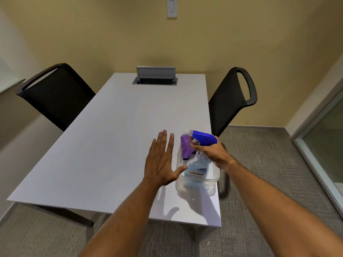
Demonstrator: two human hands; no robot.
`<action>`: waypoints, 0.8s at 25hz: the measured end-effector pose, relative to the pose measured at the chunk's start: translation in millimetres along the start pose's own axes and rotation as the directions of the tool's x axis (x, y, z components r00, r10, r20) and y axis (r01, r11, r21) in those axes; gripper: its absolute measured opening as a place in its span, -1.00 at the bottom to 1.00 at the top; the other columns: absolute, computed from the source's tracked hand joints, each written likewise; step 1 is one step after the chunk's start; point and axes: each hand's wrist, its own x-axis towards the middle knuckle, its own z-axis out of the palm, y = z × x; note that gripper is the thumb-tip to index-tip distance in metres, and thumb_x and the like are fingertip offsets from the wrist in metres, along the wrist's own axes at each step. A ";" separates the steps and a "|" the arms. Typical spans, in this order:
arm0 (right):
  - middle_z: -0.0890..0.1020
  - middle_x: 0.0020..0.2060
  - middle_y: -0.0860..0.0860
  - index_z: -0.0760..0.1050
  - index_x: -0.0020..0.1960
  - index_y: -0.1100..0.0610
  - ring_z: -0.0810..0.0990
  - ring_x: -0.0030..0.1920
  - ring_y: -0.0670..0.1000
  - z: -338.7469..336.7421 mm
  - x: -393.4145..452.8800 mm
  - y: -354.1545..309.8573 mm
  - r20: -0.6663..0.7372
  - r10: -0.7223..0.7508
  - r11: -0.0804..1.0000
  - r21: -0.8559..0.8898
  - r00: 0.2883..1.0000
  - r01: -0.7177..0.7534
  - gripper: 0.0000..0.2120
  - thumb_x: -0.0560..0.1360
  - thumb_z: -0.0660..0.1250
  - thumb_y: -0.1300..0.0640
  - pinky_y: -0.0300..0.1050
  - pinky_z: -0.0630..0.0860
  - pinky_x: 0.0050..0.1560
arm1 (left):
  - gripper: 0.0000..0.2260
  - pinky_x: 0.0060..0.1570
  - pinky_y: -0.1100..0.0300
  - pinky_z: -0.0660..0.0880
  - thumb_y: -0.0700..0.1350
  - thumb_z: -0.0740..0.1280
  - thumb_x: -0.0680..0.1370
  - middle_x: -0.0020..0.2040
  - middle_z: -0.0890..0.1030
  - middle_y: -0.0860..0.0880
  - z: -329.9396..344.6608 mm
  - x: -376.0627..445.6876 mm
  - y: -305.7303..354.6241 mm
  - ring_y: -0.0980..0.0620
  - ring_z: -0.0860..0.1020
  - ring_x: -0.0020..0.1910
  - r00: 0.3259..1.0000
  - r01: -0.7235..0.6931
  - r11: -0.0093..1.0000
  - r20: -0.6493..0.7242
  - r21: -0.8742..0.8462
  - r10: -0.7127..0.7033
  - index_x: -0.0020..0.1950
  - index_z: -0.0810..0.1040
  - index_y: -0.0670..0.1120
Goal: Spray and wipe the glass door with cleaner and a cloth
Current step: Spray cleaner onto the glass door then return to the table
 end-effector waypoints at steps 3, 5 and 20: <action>0.62 0.06 0.13 0.42 0.31 0.17 0.62 0.05 0.08 -7.8 -7.2 -28.2 -0.027 -0.022 1.000 0.002 0.999 0.022 -0.42 0.36 0.55 0.13 -0.14 0.62 -0.13 | -0.11 0.53 -0.07 -0.17 0.51 -0.10 0.39 0.58 -0.26 -0.05 -15.5 11.6 5.8 -0.06 -0.25 0.56 1.000 0.003 1.000 -0.005 -0.005 -0.003 0.54 -0.30 0.04; 0.62 0.14 0.20 0.41 0.35 0.21 0.60 0.15 0.16 -15.0 -14.7 -51.0 -0.035 -0.048 0.999 0.011 0.998 0.049 -0.43 0.39 0.52 0.18 0.04 0.58 0.13 | -0.12 0.53 -0.07 -0.20 0.51 -0.11 0.39 0.57 -0.28 -0.04 -27.5 21.8 14.0 -0.06 -0.25 0.56 0.999 -0.017 1.000 -0.032 -0.015 0.016 0.53 -0.32 0.06; 0.71 0.06 -0.01 0.56 0.20 0.04 0.67 0.10 -0.03 -145.5 -133.1 -177.4 -0.352 -0.349 0.937 -0.112 0.868 0.332 -0.61 0.40 0.52 0.10 -0.05 0.55 0.18 | -0.10 0.53 -0.09 -0.12 0.40 0.00 0.46 0.58 -0.20 -0.20 -156.1 113.4 168.5 -0.14 -0.22 0.56 0.854 -0.418 0.908 -0.333 0.016 0.399 0.56 -0.27 -0.10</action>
